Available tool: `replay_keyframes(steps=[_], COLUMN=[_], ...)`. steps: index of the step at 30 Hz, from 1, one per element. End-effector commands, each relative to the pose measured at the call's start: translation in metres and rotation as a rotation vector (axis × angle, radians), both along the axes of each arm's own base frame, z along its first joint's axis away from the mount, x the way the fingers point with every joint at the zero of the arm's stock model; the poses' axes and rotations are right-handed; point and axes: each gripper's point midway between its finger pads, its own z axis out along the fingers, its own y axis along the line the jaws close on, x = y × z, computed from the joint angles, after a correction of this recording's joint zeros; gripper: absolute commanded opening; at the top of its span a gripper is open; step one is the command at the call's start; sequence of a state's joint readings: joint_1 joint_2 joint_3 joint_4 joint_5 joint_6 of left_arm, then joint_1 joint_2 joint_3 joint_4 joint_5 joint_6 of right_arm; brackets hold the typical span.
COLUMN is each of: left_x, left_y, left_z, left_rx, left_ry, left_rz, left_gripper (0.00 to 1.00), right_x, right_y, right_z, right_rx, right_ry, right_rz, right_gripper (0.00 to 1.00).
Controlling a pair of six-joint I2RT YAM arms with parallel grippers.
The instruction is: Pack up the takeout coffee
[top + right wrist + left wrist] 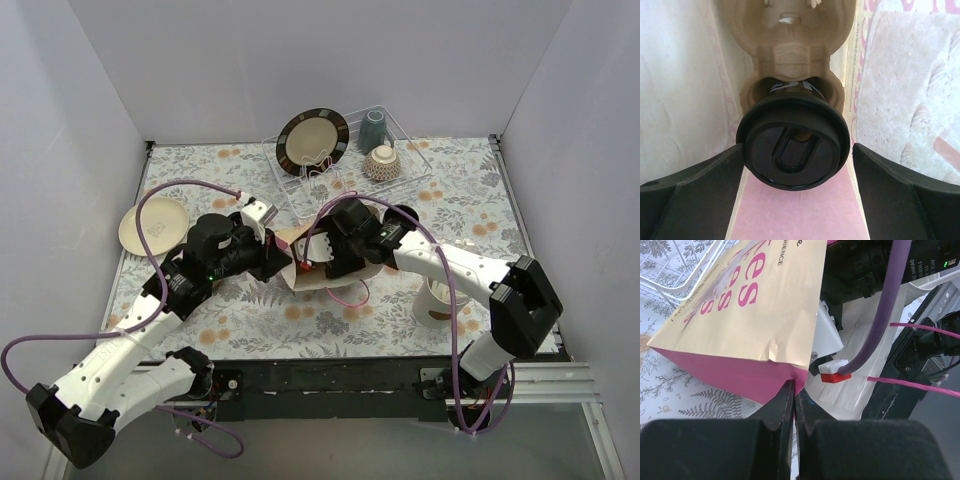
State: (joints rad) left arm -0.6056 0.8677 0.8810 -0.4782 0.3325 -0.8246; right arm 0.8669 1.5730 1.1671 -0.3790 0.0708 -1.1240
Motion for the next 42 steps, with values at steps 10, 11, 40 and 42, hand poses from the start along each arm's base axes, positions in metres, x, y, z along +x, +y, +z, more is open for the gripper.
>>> replay_keyframes(steps=[10,11,40,42], left_x=[-0.001,-0.001,0.048,0.053], left_y=[-0.002,-0.002,0.005,0.005], left_z=[0.027,0.026,0.05,0.052], left_rx=[-0.042,-0.038,0.048,0.051], left_ry=[0.038,0.048,0.103,0.095], left_rz=[0.029,0.03,0.25,0.265], left_gripper=[0.0,0.0,0.41,0.42], right_x=[-0.027,-0.027,-0.01,-0.003], right_y=[-0.013,-0.014,0.01,0.01], right_z=[0.043,0.045,0.141,0.147], right_rx=[0.04,0.043,0.308,0.313], right_ry=[0.081,0.082,-0.021,-0.052], right_rz=[-0.007,-0.009,-0.068,-0.086], right_gripper=[0.98,0.99,0.98,0.98])
